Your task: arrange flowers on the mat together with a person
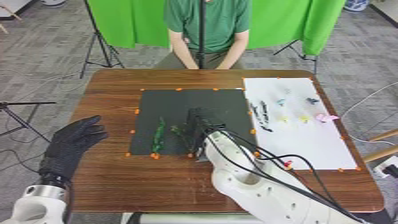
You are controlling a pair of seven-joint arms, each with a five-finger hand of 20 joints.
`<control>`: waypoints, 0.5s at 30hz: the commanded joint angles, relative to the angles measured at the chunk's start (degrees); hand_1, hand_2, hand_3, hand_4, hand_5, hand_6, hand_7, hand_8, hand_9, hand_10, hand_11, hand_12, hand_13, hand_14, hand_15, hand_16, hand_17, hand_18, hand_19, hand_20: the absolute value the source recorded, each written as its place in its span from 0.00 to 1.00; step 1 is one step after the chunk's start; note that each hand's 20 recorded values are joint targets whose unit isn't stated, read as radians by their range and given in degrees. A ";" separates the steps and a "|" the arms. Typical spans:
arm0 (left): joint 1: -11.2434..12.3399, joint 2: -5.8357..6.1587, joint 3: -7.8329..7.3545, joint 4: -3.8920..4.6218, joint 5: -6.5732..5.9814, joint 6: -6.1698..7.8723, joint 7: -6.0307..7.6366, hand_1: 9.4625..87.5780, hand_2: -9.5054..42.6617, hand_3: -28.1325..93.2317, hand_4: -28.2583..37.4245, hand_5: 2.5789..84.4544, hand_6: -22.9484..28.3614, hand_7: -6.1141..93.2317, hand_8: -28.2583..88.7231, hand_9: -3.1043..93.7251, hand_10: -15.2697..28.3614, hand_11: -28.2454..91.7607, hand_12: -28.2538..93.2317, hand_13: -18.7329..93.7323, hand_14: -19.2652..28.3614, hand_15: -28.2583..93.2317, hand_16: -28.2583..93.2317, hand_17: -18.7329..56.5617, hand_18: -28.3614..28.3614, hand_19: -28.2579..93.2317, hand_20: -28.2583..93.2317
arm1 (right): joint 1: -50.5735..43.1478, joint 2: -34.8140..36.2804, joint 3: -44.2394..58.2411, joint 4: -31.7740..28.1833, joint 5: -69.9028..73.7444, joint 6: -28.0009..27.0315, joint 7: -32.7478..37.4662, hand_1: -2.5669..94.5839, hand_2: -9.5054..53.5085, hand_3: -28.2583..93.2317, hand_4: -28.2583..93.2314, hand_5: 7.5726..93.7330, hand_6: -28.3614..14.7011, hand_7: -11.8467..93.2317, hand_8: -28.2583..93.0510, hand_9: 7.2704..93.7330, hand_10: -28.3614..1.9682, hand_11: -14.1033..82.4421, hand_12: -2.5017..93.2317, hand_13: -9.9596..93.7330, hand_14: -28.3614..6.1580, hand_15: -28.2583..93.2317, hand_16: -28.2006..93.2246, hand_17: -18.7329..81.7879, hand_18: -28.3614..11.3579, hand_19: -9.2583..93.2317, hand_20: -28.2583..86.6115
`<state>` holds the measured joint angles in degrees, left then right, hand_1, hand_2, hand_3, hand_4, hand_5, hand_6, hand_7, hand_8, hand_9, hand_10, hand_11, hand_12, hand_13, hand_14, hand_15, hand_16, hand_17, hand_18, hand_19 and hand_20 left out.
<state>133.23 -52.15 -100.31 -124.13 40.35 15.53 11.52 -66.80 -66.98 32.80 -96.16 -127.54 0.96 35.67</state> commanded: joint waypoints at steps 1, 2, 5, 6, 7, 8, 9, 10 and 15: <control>0.16 0.13 0.42 0.55 0.31 -0.59 -0.64 0.27 0.33 0.80 0.12 0.56 0.56 0.29 0.17 0.48 0.73 0.53 0.38 0.52 0.81 0.64 0.23 0.24 0.92 0.72 0.28 | -0.65 -1.76 1.05 -0.02 1.41 -0.58 -1.00 0.34 0.08 0.93 0.06 0.97 0.74 0.69 0.17 1.00 0.67 0.85 0.46 0.95 0.58 0.94 0.49 0.64 0.17 1.00 0.50; -0.13 0.19 0.55 0.70 0.28 -0.79 -0.66 0.27 0.33 0.80 0.12 0.56 0.57 0.29 0.17 0.48 0.73 0.53 0.38 0.52 0.81 0.64 0.23 0.24 0.92 0.72 0.28 | -0.75 -1.57 1.40 -0.27 2.30 -0.57 -1.50 0.33 0.09 0.93 0.06 0.97 0.74 0.69 0.17 1.00 0.67 0.85 0.46 0.95 0.58 0.94 0.49 0.63 0.16 1.00 0.50; 0.15 -0.01 0.36 0.58 0.28 -0.74 -0.62 0.27 0.33 0.80 0.12 0.56 0.57 0.29 0.17 0.48 0.73 0.53 0.38 0.52 0.81 0.64 0.23 0.24 0.92 0.72 0.28 | -2.00 -1.34 3.08 -1.26 2.28 -0.86 -2.02 0.33 0.11 0.92 0.06 0.97 0.74 0.69 0.17 0.99 0.67 0.85 0.46 0.95 0.58 0.94 0.49 0.63 0.16 0.99 0.50; 0.19 0.01 0.39 0.56 0.20 -0.59 -0.38 0.27 0.33 0.80 0.12 0.56 0.57 0.29 0.17 0.48 0.73 0.53 0.38 0.52 0.81 0.64 0.23 0.24 0.92 0.72 0.28 | -2.37 -0.88 3.76 -1.85 2.33 -0.74 -2.09 0.33 0.11 0.92 0.06 0.96 0.73 0.69 0.17 0.99 0.67 0.85 0.46 0.95 0.57 0.94 0.49 0.63 0.16 0.99 0.50; 0.43 -0.10 0.25 0.46 0.15 -0.48 -0.32 0.27 0.33 0.80 0.12 0.56 0.57 0.29 0.17 0.48 0.73 0.53 0.38 0.52 0.81 0.64 0.23 0.24 0.92 0.72 0.28 | -3.09 -0.52 5.04 -2.68 2.80 -0.97 -2.41 0.32 0.11 0.92 0.06 0.96 0.73 0.68 0.17 0.99 0.67 0.85 0.46 0.94 0.57 0.94 0.49 0.62 0.16 0.99 0.50; 0.62 -0.21 0.06 0.36 0.22 -0.57 -0.38 0.27 0.33 0.80 0.12 0.56 0.57 0.29 0.17 0.48 0.73 0.53 0.38 0.52 0.81 0.64 0.23 0.24 0.92 0.72 0.28 | -3.94 0.33 6.32 -4.00 3.66 -0.93 -2.63 0.32 0.12 0.92 0.06 0.96 0.73 0.68 0.17 0.99 0.66 0.85 0.46 0.94 0.57 0.94 0.49 0.62 0.17 0.99 0.50; 0.82 -0.20 -0.04 0.30 0.14 -0.40 -0.04 0.27 0.33 0.80 0.12 0.56 0.57 0.29 0.17 0.48 0.73 0.53 0.38 0.52 0.81 0.64 0.23 0.24 0.92 0.72 0.28 | -4.78 1.37 7.71 -5.48 4.54 -0.68 -2.88 0.32 0.12 0.92 0.06 0.96 0.73 0.68 0.17 0.99 0.66 0.84 0.46 0.94 0.56 0.94 0.49 0.62 0.16 0.99 0.50; 1.01 -0.23 -0.24 0.21 0.10 -0.25 -0.01 0.27 0.33 0.80 0.12 0.56 0.57 0.29 0.17 0.48 0.73 0.53 0.38 0.52 0.81 0.64 0.23 0.24 0.92 0.72 0.28 | -6.04 2.13 9.71 -6.91 5.72 -0.50 -3.32 0.32 0.13 0.92 0.06 0.96 0.73 0.68 0.17 0.98 0.66 0.84 0.46 0.93 0.55 0.94 0.49 0.61 0.16 0.99 0.50; 1.94 -0.49 -1.13 -0.25 -0.08 -0.12 0.44 0.27 0.33 0.80 0.11 0.56 0.57 0.29 0.17 0.48 0.73 0.53 0.38 0.52 0.81 0.64 0.23 0.24 0.92 0.72 0.28 | -15.51 8.07 24.84 -14.23 21.37 2.05 -15.92 0.29 0.22 0.89 0.06 0.88 0.66 0.61 0.15 0.89 0.55 0.80 0.45 0.85 0.48 0.91 0.48 0.53 0.19 0.91 0.50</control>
<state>133.20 -52.05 -100.52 -123.98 40.39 15.39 11.57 -73.06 -66.94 42.83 -102.88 -120.77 0.11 32.51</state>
